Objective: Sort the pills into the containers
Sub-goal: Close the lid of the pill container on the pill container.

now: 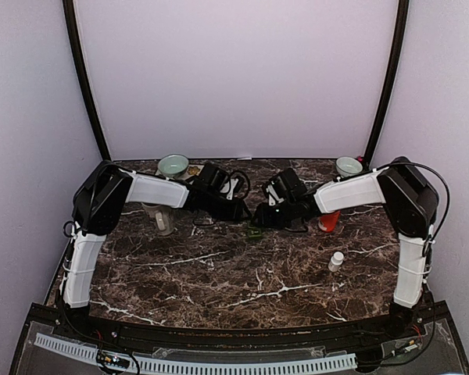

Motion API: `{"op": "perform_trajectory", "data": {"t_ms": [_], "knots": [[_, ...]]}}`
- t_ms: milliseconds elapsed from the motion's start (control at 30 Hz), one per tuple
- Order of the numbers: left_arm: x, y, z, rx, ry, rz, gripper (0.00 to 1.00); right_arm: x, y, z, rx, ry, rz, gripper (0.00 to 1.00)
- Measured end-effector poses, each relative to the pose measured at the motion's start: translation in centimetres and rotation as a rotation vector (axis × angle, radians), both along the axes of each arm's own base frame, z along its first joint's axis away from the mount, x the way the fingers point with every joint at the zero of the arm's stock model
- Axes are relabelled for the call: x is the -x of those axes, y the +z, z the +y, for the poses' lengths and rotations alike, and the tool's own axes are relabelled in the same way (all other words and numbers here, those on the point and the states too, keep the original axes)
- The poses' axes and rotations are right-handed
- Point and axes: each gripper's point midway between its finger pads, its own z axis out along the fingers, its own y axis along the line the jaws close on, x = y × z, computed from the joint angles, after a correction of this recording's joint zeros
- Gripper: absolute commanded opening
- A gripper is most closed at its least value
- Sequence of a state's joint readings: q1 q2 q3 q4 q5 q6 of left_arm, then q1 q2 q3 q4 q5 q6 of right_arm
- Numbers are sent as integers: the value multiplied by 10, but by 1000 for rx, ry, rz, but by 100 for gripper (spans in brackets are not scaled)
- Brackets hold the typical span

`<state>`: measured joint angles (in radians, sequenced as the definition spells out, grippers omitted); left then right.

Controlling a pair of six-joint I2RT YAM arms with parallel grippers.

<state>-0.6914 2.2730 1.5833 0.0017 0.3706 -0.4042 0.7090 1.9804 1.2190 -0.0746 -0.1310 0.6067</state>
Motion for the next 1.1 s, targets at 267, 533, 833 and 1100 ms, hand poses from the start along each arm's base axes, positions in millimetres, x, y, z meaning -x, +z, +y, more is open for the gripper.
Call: {"op": "perform_trajectory", "data": {"t_ms": [267, 533, 833, 1100], "knots": [[0, 0, 0, 1, -1, 0, 36, -1, -3, 5, -8, 3, 13, 40], [0, 1, 0, 5, 0, 4, 36, 1, -7, 9, -4, -1, 21, 41], [0, 1, 0, 10, 6, 9, 36, 2, -8, 12, 15, -12, 4, 40], [0, 0, 0, 12, 9, 12, 36, 2, -8, 12, 23, -28, -4, 39]]}}
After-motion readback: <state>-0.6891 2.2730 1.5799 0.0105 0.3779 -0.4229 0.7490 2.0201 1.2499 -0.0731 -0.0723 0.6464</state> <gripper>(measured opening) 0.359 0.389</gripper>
